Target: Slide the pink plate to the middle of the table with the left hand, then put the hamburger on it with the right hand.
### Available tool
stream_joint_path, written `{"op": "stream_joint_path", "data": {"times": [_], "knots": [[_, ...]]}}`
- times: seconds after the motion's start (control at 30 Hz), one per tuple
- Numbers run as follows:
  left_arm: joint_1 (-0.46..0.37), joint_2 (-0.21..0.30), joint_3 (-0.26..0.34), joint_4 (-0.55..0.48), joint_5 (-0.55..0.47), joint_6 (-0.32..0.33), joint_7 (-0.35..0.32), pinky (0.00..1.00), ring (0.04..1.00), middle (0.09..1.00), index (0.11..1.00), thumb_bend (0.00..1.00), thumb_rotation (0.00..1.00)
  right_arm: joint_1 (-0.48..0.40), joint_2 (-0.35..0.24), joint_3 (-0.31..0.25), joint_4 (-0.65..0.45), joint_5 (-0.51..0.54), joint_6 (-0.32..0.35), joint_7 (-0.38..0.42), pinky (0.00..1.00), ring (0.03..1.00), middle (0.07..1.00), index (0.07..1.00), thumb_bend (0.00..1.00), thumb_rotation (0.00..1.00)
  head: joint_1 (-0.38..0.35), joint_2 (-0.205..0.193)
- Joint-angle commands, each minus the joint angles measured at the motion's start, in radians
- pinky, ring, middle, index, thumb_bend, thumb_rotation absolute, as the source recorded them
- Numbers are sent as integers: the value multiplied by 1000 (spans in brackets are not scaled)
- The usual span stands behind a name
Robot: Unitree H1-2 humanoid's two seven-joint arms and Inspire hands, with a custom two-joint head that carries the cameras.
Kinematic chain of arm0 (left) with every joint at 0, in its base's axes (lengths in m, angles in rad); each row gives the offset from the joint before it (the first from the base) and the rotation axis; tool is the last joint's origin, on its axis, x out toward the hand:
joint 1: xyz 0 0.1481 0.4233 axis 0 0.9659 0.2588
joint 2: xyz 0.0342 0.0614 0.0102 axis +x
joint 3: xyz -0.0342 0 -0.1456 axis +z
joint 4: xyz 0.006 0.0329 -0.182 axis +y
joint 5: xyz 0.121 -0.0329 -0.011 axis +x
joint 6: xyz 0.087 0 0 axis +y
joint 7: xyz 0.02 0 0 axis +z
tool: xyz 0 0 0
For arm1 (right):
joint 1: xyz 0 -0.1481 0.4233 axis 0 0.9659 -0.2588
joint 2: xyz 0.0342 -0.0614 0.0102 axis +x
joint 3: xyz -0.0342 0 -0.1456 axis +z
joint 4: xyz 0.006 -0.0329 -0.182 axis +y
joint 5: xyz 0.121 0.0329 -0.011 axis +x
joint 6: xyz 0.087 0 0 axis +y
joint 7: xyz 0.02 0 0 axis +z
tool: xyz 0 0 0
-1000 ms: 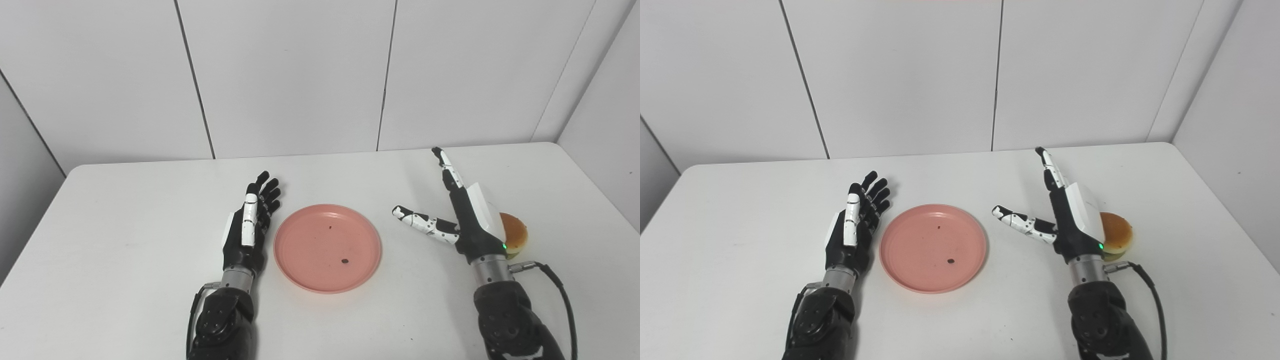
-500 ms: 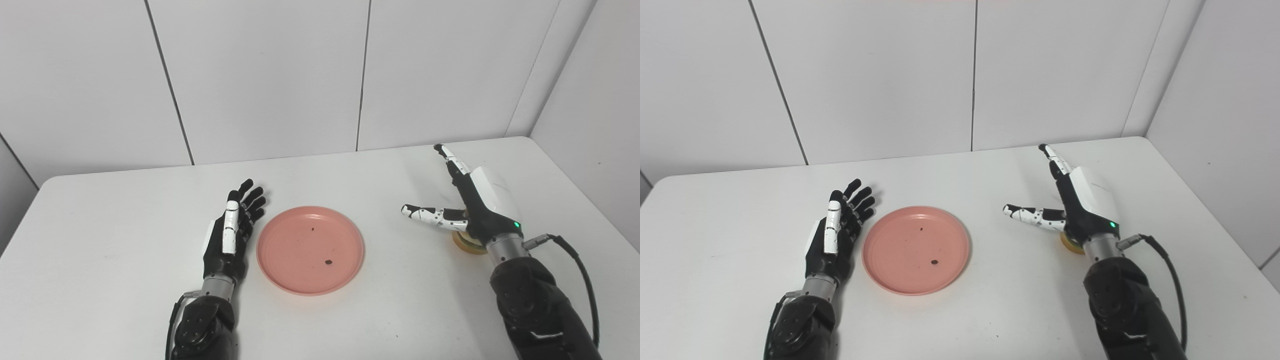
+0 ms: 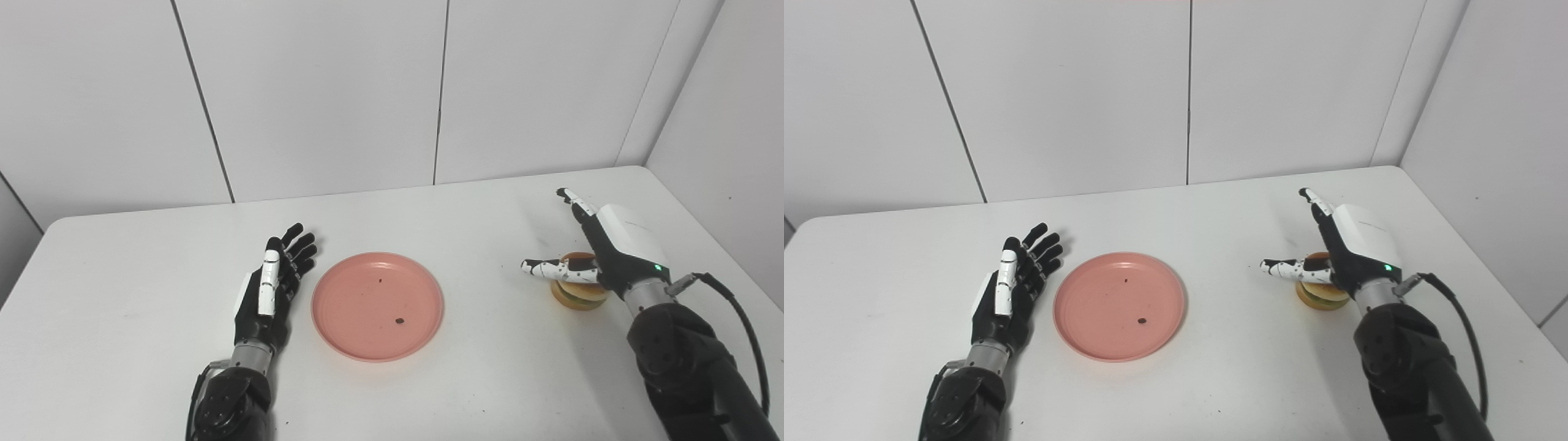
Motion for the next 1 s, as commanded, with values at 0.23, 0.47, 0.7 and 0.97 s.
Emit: {"op": "stream_joint_path", "data": {"times": [0.23,0.47,0.7,0.97], "knots": [[94,37,21,59,-11,21,-13,924,889,876,867,542,1000,-46,17,-86,-28,-128,13,165,748,878,919,922,979,526,2,6],[94,35,26,49,-9,30,-9,921,888,877,869,541,1000,-58,36,-103,1,-168,13,249,774,900,935,929,974,472,-1,6],[90,40,33,64,-10,19,-13,920,890,877,871,537,1000,-69,47,-111,32,-220,13,312,758,906,948,937,970,405,-5,10],[95,36,34,54,-16,23,-18,927,891,878,870,522,1000,-85,59,-132,77,-244,13,375,746,897,963,942,939,305,-3,12]]}}
